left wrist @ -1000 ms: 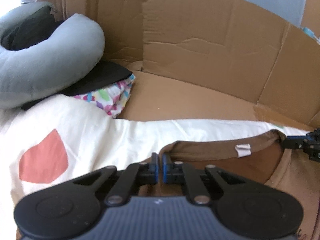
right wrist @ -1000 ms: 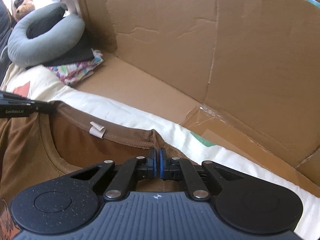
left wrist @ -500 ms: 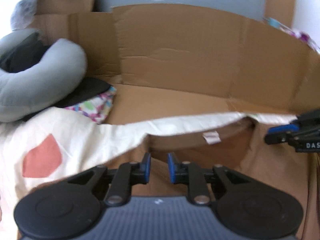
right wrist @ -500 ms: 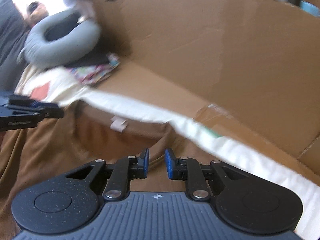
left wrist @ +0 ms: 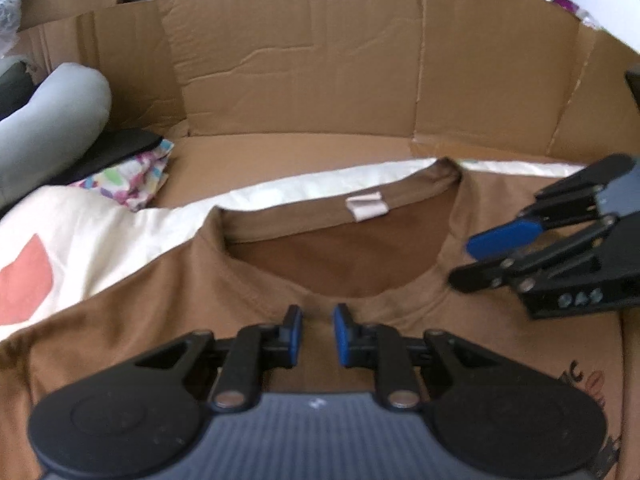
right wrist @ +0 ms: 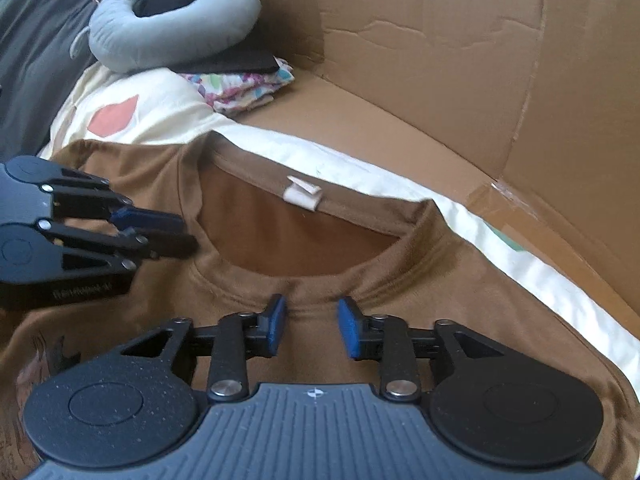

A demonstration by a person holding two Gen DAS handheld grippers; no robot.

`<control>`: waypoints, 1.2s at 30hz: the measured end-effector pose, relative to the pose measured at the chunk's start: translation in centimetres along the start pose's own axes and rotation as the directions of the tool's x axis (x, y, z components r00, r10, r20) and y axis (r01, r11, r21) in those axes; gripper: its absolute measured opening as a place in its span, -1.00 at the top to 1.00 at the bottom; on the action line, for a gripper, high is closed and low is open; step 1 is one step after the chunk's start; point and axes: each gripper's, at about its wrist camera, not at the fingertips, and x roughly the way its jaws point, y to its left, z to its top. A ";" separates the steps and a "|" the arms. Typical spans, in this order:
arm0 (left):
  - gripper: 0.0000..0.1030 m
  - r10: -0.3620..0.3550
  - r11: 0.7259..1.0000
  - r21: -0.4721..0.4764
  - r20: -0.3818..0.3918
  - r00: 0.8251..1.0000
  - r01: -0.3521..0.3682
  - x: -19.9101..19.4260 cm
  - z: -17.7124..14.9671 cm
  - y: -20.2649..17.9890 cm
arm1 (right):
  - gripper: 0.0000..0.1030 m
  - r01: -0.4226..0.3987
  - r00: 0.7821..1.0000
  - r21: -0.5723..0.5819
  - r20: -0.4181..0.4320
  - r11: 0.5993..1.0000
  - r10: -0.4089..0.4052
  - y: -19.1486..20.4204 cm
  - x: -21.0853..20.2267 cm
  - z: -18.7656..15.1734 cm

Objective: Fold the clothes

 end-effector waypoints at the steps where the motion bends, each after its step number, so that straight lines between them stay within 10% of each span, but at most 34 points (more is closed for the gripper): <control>1: 0.64 -0.006 1.000 -0.003 0.006 1.000 0.006 0.0 0.1 -0.1 | 0.26 -0.004 1.000 -0.006 0.006 1.000 0.004 0.1 0.1 0.1; 10: 0.34 -0.056 0.998 -0.040 0.052 0.997 0.058 -1.3 1.4 -1.9 | 0.26 -0.015 1.000 -0.067 -0.024 0.998 0.013 -0.6 -5.2 0.2; 26: 0.04 -0.099 0.966 0.238 -0.024 0.995 0.102 -4.2 7.9 -7.8 | 0.26 0.087 0.994 0.170 0.056 0.982 -0.097 -6.6 -15.4 -6.3; 36: -0.03 -0.157 0.935 0.308 -0.093 0.983 0.178 -4.5 11.4 -14.5 | 0.26 0.154 0.980 0.443 0.047 0.883 -0.195 -10.9 -22.0 -12.1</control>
